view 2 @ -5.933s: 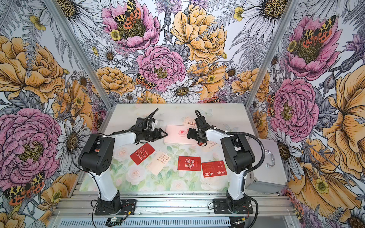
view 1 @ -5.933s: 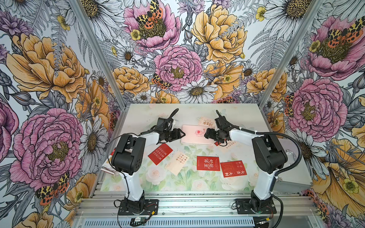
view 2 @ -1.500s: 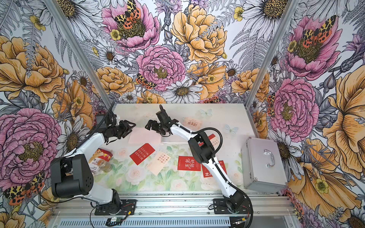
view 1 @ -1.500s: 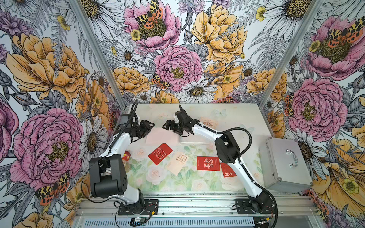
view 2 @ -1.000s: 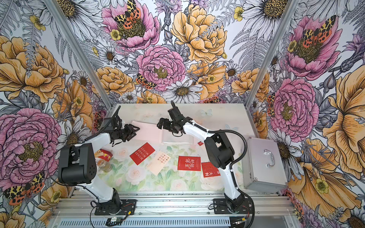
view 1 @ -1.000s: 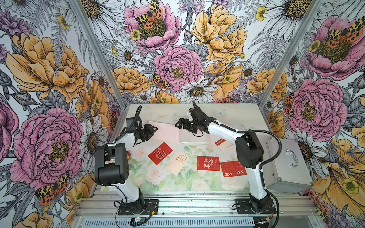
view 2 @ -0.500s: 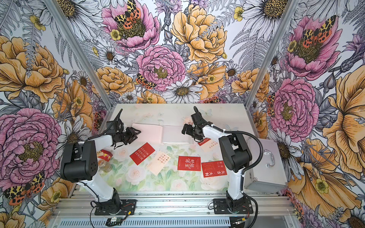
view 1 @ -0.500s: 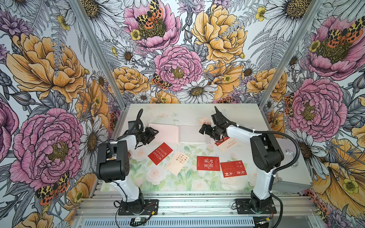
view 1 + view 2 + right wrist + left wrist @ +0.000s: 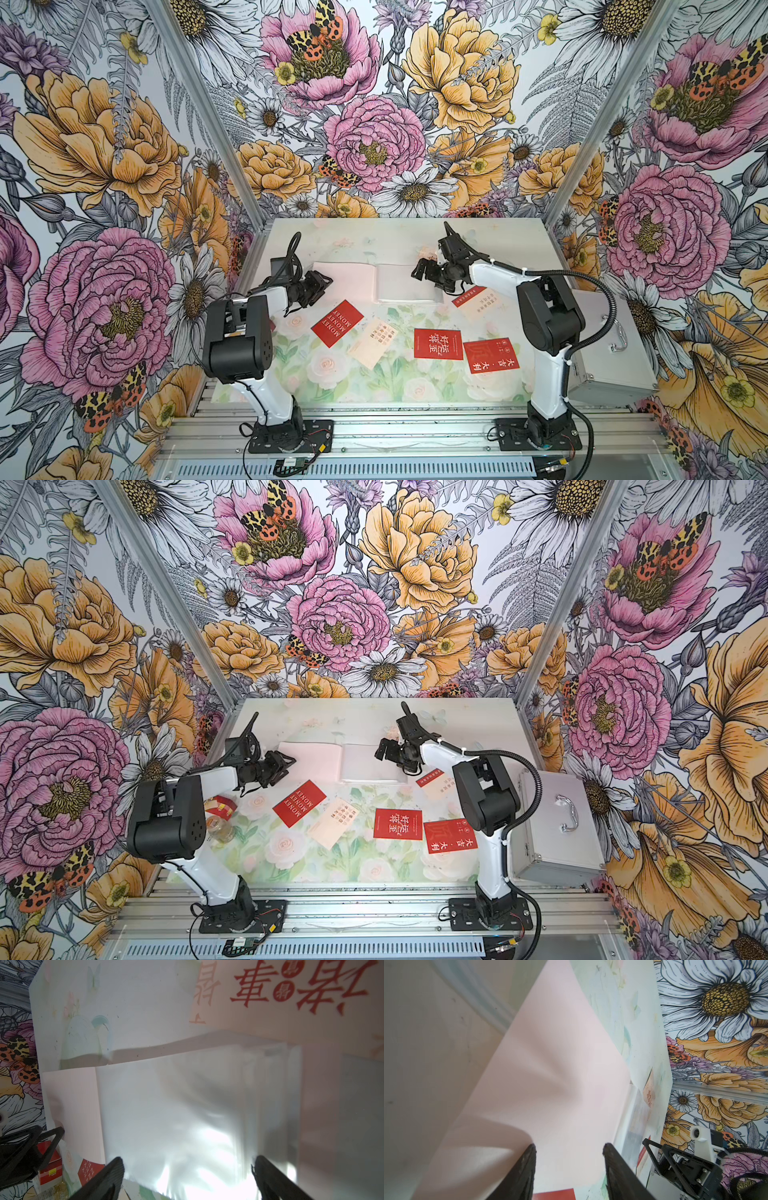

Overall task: Place the photos into the photo albums
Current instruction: Open the photo album at the center of the board, then turn the page of the photo album at the center of the board.

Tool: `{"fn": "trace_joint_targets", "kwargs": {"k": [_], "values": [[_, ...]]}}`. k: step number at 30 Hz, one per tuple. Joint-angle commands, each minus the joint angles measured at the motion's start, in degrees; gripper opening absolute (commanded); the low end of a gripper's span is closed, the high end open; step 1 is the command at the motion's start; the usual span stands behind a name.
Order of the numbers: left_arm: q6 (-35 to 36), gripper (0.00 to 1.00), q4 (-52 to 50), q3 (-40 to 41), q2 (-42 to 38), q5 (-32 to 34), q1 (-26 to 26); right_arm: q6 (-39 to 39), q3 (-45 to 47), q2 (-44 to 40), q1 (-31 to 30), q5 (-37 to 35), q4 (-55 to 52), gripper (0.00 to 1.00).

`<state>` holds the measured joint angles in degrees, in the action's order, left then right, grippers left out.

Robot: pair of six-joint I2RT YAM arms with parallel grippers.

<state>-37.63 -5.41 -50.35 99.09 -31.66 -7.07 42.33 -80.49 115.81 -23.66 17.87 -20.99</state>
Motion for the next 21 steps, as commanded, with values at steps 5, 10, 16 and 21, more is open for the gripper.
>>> {"fn": "trace_joint_targets", "kwargs": {"k": [5,10,16,21], "values": [[-0.2,0.54,2.6,1.7,1.1,1.6,0.2,-0.3,-1.5,3.0,-0.4,1.6,0.5,0.98],[-0.1,0.54,2.9,1.9,1.5,1.6,0.4,0.0,-2.3,3.7,-1.3,2.7,0.5,0.98],[-0.2,0.54,3.4,2.5,2.8,1.2,1.3,0.4,-3.7,3.6,-2.5,3.7,0.5,0.98],[-0.2,0.54,3.7,3.0,2.9,1.2,1.6,0.8,-4.6,4.2,-3.4,4.4,0.4,0.98]]}}
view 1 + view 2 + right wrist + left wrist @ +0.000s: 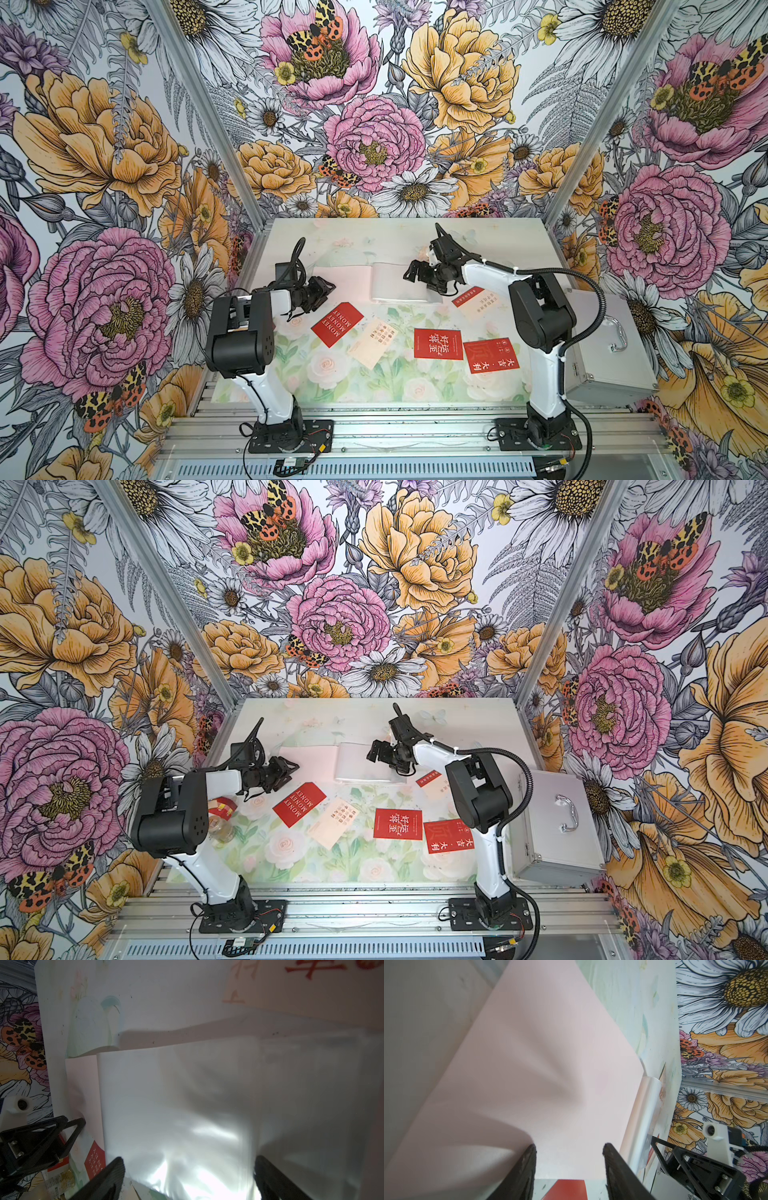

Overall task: Place the photos into the photo albums
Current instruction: Turn the page of the photo album at the center of the board.

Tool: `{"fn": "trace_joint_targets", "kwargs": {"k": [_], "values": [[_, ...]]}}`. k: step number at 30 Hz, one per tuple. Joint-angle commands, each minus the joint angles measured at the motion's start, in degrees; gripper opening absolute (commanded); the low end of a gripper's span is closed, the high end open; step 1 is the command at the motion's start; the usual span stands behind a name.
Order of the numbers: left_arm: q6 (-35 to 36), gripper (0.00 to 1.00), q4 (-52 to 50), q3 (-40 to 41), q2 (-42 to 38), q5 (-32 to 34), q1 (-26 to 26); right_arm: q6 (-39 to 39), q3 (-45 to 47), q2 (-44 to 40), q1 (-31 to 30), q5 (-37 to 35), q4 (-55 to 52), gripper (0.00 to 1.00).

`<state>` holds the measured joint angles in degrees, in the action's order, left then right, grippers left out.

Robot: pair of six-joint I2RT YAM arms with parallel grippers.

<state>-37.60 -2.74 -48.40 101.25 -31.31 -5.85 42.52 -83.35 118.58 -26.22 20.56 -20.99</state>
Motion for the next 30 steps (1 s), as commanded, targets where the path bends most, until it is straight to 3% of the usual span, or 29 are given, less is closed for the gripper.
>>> {"fn": "trace_joint_targets", "kwargs": {"k": [1,19,30], "values": [[-0.2,0.54,1.1,1.0,0.6,0.8,0.4,0.6,-1.8,1.5,-1.1,1.7,0.4,0.98],[-0.4,0.54,1.1,1.2,-0.3,0.6,1.1,3.7,-14.7,8.8,-6.3,6.6,0.5,0.98],[-1.0,0.54,-0.3,0.2,-3.2,-0.3,0.9,7.0,-29.2,16.8,-10.5,9.7,0.5,0.98]]}}
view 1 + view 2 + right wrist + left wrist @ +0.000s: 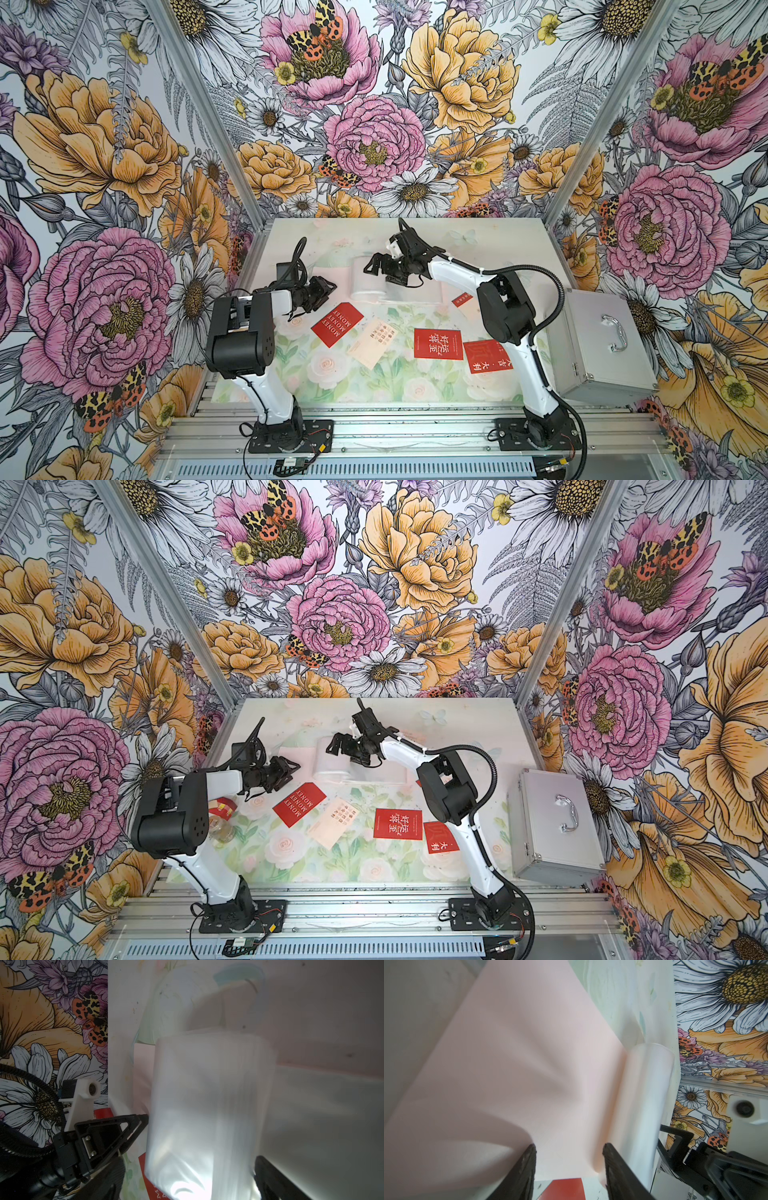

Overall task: Place the photos into the photo albums
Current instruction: Turn the page of the photo album at the center of the board.

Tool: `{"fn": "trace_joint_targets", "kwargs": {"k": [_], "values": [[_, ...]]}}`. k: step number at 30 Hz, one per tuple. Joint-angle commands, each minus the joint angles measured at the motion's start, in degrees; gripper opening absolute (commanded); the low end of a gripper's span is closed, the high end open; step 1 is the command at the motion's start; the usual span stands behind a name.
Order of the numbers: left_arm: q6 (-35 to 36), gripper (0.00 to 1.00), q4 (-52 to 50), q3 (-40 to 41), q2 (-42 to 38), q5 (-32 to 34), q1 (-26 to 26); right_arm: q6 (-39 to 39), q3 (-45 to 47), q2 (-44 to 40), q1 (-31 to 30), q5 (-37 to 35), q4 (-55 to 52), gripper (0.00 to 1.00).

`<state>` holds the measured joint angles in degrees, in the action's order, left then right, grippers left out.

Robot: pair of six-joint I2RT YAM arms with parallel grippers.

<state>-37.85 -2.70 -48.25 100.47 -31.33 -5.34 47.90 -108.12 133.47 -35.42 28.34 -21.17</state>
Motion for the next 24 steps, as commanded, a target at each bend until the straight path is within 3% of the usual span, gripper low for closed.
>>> {"fn": "trace_joint_targets", "kwargs": {"k": [1,12,18,24], "values": [[-0.5,0.54,-1.1,-0.3,-2.8,-0.3,0.4,2.0,-6.0,2.7,-1.5,2.2,0.7,0.98],[1.4,0.56,-14.5,-5.3,-15.1,-0.3,-7.9,5.0,-17.8,9.2,-5.0,3.2,0.7,0.97],[4.4,0.56,-19.5,-5.7,-21.8,-0.8,-14.3,4.3,-16.4,7.5,-5.2,3.1,0.7,0.97],[5.5,0.55,-21.5,-4.4,-23.0,-5.1,-14.0,1.9,-10.2,2.6,-5.1,2.9,0.6,0.97]]}}
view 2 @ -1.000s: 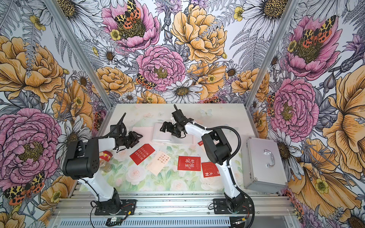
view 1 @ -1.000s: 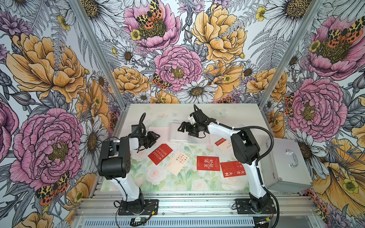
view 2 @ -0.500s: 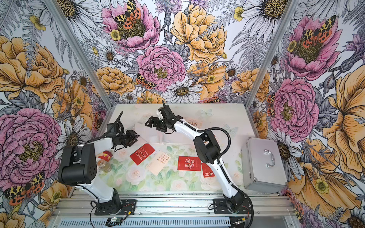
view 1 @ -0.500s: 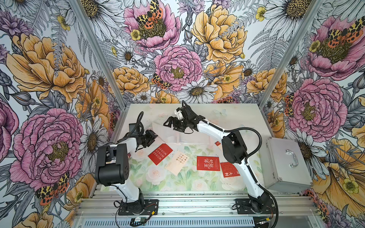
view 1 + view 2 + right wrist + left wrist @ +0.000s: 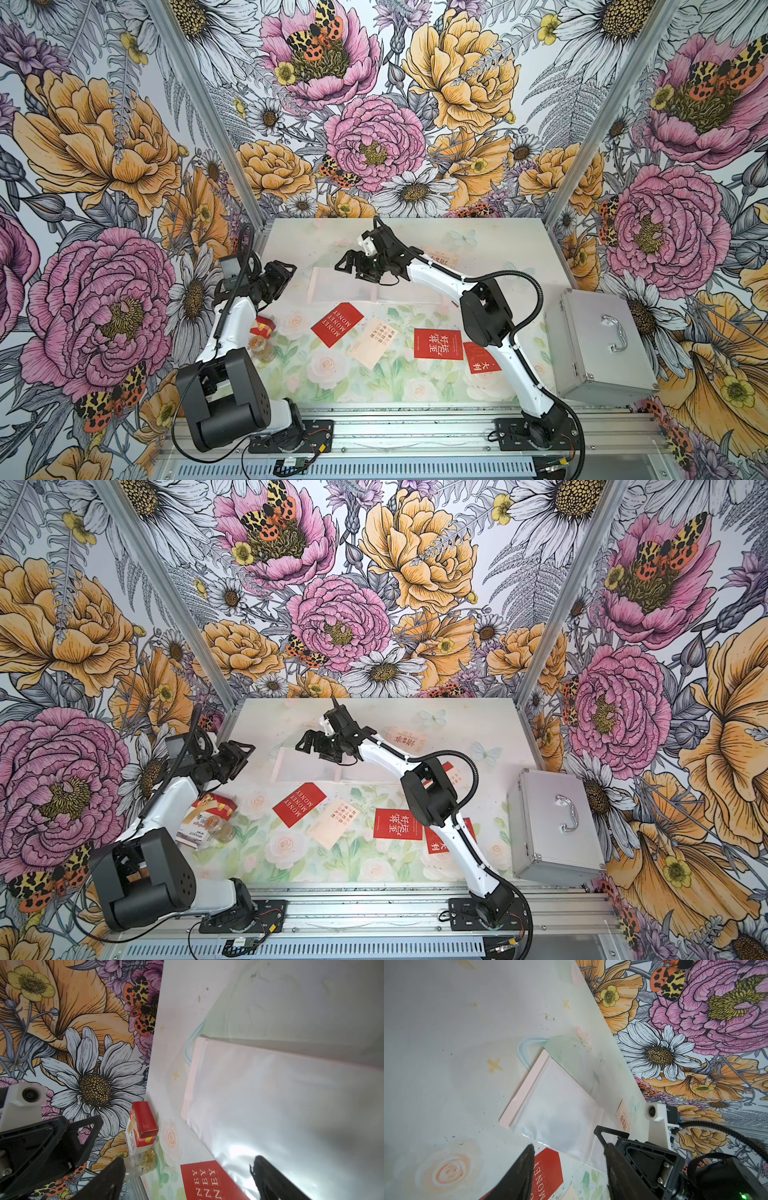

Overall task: Place the photos into the photo albums
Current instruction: Turn the page of the photo album at the center of the board, then pick up the photo at the center of the board.

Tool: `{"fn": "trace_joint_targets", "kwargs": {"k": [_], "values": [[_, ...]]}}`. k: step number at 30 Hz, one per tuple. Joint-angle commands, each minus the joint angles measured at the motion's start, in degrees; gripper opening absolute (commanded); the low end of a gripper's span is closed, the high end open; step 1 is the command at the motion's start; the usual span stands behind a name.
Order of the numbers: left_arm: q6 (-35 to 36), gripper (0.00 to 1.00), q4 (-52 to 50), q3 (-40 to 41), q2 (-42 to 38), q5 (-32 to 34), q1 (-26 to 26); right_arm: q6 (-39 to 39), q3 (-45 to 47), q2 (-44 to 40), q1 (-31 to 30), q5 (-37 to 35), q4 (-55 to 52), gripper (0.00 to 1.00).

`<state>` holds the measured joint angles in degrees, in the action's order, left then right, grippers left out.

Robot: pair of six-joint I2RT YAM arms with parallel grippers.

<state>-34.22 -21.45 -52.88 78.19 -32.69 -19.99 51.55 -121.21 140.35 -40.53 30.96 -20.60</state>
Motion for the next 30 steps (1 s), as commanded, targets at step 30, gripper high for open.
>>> {"fn": "trace_joint_targets", "kwargs": {"k": [30], "values": [[-8.0,0.56,-13.3,16.7,-11.2,9.1,34.4,-26.5,30.8,-22.0,0.5,-6.2,-20.3,0.64]]}}
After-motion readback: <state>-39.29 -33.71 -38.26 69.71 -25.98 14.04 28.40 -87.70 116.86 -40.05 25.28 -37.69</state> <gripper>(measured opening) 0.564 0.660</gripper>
